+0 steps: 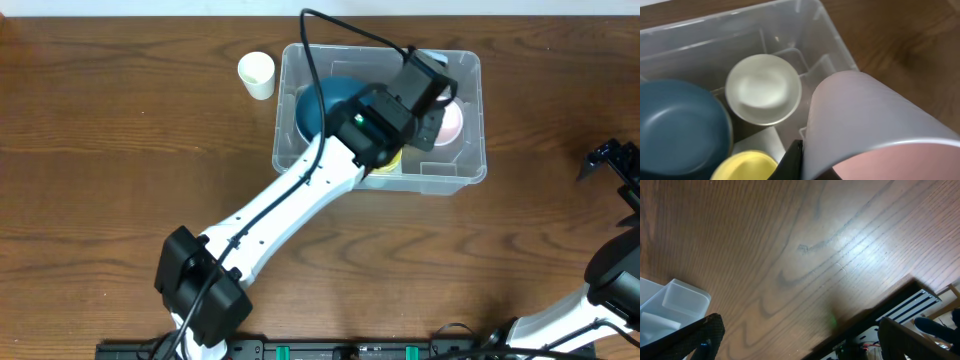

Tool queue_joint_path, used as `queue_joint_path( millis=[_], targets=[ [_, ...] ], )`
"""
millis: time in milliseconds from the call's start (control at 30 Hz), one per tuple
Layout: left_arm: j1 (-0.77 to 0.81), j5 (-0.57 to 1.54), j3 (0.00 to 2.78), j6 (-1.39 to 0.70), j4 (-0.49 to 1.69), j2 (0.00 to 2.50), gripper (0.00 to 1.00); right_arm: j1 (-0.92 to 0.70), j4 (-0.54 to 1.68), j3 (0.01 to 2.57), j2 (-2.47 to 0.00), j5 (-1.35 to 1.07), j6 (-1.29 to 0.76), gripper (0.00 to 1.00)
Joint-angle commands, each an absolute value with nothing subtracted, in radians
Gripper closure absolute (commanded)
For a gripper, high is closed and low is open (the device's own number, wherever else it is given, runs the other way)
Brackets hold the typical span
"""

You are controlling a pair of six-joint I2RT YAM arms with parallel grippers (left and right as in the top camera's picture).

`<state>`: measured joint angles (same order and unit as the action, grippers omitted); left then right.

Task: Pack container
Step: 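Carry the pink cup over the bin's right front corner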

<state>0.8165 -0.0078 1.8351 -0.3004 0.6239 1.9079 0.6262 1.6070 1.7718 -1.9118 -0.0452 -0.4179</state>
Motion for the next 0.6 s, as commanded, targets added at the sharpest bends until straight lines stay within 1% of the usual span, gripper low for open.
queue_joint_path(
  millis=[0, 267, 567],
  targets=[
    [0.829, -0.027, 1.848, -0.311, 0.626, 1.93, 0.94, 0.636, 1.608, 1.771, -1.887, -0.044, -0.433, 0.01],
    [0.833, -0.027, 1.854, -0.3, 0.734, 1.941, 0.94, 0.636, 1.608, 1.771, -1.887, -0.044, -0.433, 0.01],
    [0.833, 0.019, 1.916, -0.247, 0.776, 1.941, 0.94, 0.636, 1.608, 1.771, -1.887, -0.044, -0.433, 0.01]
  ],
)
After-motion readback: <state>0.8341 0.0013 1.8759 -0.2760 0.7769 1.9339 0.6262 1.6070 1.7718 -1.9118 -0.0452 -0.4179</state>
